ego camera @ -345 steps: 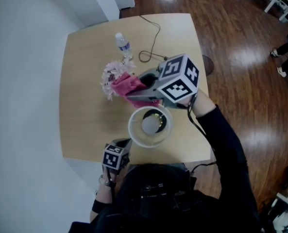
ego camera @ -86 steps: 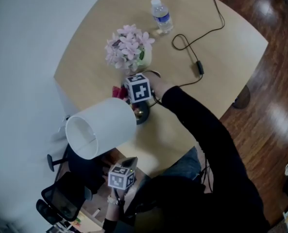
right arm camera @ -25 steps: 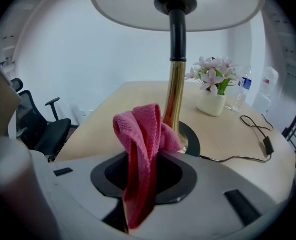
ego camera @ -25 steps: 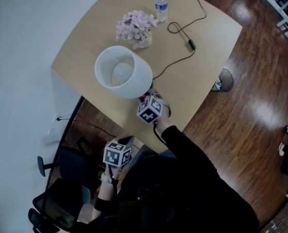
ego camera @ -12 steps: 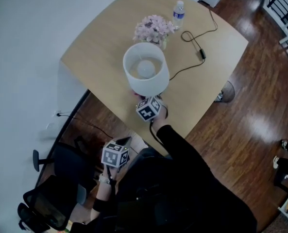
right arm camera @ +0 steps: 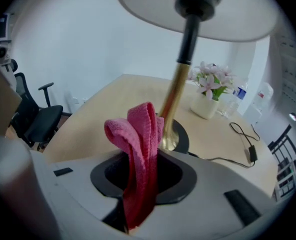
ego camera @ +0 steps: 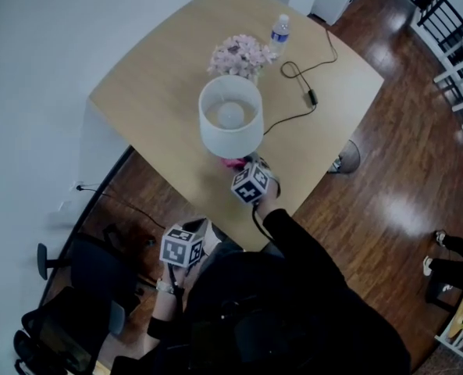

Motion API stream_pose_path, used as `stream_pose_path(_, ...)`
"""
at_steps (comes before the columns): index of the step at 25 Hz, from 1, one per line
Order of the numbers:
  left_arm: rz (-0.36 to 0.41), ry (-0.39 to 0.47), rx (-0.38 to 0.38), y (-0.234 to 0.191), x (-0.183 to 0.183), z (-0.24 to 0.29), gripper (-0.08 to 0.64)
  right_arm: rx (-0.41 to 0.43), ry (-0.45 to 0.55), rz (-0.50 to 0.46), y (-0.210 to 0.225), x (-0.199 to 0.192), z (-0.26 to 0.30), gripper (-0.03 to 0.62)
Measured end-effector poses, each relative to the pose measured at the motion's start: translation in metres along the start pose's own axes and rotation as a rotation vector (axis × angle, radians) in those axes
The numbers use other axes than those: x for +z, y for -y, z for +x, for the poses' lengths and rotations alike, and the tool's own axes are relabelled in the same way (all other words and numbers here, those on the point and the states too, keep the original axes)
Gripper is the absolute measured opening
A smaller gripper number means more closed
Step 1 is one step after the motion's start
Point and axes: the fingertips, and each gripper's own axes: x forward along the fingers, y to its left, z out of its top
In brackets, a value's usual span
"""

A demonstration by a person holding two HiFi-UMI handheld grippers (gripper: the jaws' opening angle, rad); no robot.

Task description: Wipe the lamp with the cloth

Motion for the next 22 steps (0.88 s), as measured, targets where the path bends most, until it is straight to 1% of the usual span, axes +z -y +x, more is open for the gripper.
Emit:
stream_pose_path(4,0.006,0.003,-0.028,0.015,0.003,0.011,0.000,-0.057,-0.043,-0.006,0.043,-0.017,-0.007,0.112)
stream_pose_path(6,0.009,0.004,-0.028,0.022,0.004,0.016,0.000,-0.068,-0.040,0.007,0.064,-0.021,-0.018,0.112)
stream_pose_path(8,0.006,0.015,-0.012,0.026,0.010,0.019,0.000,-0.046,-0.025,0.021,0.075,-0.021,-0.035,0.112)
stream_pose_path(10,-0.014,0.034,0.008,0.030,0.016,0.018,0.000,0.005,-0.028,0.040,0.074,-0.024,-0.057,0.112)
stream_pose_path(13,-0.056,0.062,0.029,0.038,0.021,0.018,0.000,0.123,-0.051,0.049,0.049,-0.032,-0.090,0.112)
stream_pose_path(17,-0.105,0.076,0.066,0.044,0.017,0.014,0.000,0.298,-0.082,0.008,-0.009,-0.044,-0.110,0.112)
stream_pose_path(19,-0.130,0.085,0.090,0.043,0.014,0.009,0.000,0.353,-0.094,-0.031,-0.036,-0.050,-0.107,0.112)
stream_pose_path(22,-0.167,0.095,0.128,0.037,0.006,-0.001,0.000,0.412,-0.110,-0.064,-0.065,-0.053,-0.095,0.112)
